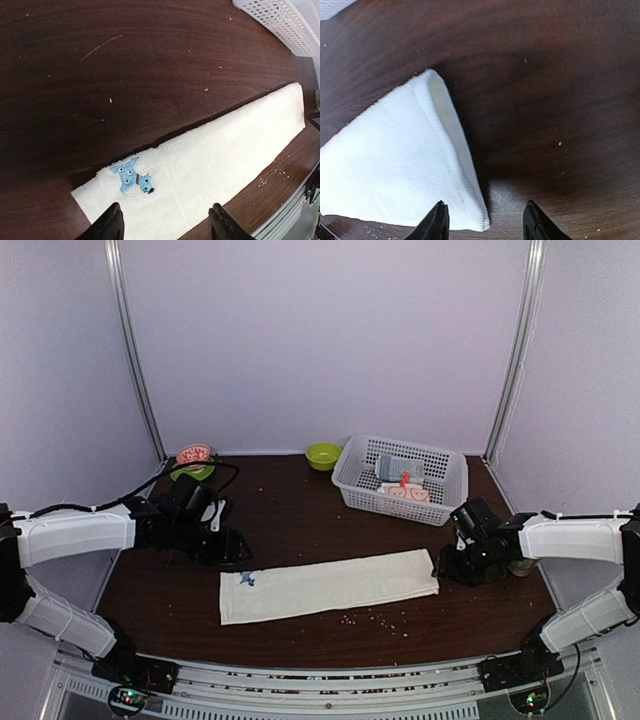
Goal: Roll the towels
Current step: Move the towel to the center of the board, then pick up the towel from the center of the board.
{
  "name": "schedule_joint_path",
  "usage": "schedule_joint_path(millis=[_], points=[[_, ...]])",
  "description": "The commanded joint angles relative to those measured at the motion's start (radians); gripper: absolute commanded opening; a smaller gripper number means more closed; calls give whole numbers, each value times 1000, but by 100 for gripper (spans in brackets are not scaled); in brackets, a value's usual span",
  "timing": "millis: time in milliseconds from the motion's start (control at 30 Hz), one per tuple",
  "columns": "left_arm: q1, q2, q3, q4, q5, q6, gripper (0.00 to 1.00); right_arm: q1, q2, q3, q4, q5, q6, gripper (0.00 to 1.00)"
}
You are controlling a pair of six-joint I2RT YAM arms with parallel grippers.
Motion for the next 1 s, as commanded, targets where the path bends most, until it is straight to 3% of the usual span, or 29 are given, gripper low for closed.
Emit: schedule_joint_path(millis=[0, 233, 567, 700, 900, 967], points=[[2, 37, 15, 13, 12, 19, 59, -5, 13, -48, 87, -27, 76, 51], [2, 67, 12, 30, 10, 20, 58, 16, 85, -51, 78, -43, 71, 49], [2, 79, 7, 30, -14, 24, 57, 144, 239, 17, -166, 58, 15, 39], [2, 75, -17, 55, -6, 24, 57, 167, 276, -16, -165, 31, 32, 30], [2, 87, -32, 75, 17, 29, 57, 167, 225, -13, -149, 33, 76, 1], [2, 93, -32, 76, 23, 33, 56, 167, 189, 20, -170, 61, 79, 0]])
